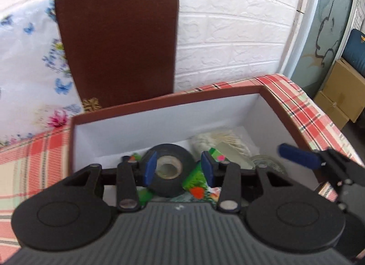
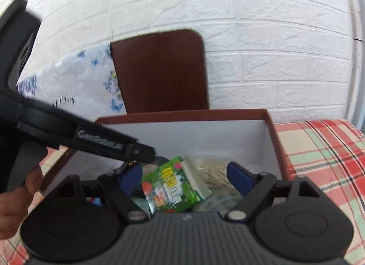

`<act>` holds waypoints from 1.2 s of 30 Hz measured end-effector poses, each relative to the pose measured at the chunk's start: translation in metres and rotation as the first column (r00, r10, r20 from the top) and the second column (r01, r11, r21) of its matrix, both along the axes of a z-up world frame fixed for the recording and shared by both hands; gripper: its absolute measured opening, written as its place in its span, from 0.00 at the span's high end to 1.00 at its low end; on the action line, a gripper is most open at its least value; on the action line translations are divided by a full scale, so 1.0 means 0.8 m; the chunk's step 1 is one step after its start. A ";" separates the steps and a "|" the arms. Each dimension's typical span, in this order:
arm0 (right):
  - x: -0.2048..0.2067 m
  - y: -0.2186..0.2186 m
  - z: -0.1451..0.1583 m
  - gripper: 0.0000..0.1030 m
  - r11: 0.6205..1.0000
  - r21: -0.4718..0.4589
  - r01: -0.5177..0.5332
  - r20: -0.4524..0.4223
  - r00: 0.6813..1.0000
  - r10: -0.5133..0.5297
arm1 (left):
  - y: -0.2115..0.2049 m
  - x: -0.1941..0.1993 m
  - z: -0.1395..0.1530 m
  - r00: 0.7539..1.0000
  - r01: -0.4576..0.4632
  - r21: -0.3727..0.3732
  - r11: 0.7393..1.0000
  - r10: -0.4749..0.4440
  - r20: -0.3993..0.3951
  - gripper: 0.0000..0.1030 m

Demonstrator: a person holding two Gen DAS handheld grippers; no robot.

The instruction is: Organize objects

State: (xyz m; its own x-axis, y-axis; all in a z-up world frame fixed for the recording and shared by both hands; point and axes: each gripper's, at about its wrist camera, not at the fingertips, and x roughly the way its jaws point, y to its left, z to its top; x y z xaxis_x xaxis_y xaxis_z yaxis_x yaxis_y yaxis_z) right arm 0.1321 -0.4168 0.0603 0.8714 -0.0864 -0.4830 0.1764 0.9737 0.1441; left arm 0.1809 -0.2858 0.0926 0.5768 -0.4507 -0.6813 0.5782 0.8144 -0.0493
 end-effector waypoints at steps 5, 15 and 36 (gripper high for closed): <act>-0.051 0.000 0.016 0.18 0.996 0.068 0.054 0.075 0.995 -0.059 | 0.028 -0.027 0.011 0.998 -0.023 0.021 1.000 0.022 0.059 0.54; -0.161 0.034 0.036 0.18 0.966 0.232 0.117 0.147 0.977 -0.154 | 0.098 -0.093 0.006 0.995 -0.084 0.008 0.996 0.084 0.055 0.48; -0.197 0.090 0.046 0.18 0.962 0.251 0.103 0.103 0.986 -0.133 | 0.161 -0.171 -0.026 0.980 -0.163 0.059 0.985 0.155 0.127 0.19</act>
State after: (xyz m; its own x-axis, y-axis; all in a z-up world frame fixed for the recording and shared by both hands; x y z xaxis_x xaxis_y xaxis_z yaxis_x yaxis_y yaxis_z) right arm -0.0253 -0.3444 0.0969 0.9140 -0.0843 -0.3968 0.2554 0.8796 0.4014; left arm 0.0441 -0.1573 0.0721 0.7179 -0.3010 -0.6277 0.4391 0.8955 0.0729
